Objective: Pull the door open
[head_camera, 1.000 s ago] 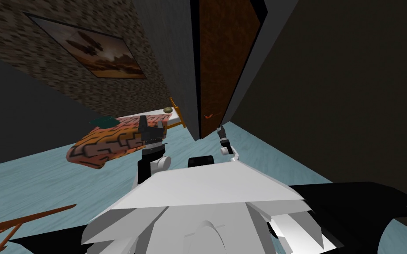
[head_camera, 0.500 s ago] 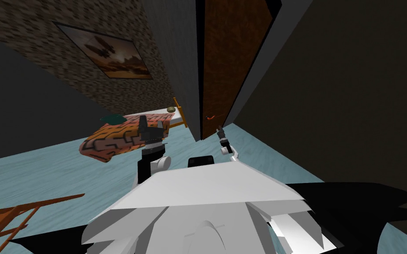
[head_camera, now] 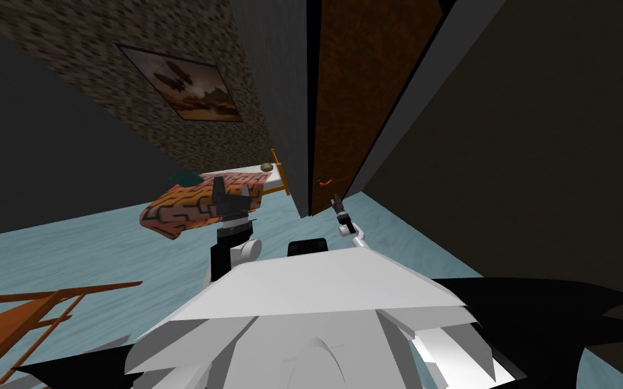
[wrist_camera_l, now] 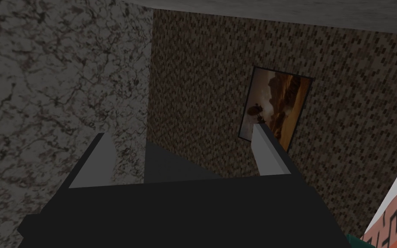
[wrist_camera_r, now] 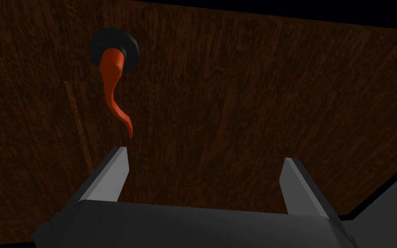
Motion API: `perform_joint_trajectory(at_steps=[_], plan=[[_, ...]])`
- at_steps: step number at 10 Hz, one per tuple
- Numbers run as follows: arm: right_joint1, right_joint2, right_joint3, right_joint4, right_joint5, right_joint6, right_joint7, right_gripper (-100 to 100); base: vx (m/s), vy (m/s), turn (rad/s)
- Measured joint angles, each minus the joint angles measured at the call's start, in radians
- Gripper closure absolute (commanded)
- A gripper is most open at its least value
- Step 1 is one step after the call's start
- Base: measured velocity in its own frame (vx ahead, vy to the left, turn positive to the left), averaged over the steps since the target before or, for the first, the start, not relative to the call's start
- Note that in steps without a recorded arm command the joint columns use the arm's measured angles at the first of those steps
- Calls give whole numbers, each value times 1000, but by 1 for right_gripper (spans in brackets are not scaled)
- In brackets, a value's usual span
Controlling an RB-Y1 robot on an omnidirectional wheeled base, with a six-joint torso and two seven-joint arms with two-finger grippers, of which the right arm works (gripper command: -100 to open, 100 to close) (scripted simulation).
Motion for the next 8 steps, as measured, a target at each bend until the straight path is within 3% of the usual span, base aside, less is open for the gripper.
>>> perform_joint_trajectory(at_steps=[2, 8], plan=[[-16, -4, 4, 42, 0, -7, -3, -100, 50, -37, 109], [-90, -41, 20, 210, -5, -28, -33, -100, 69, -71, 135]])
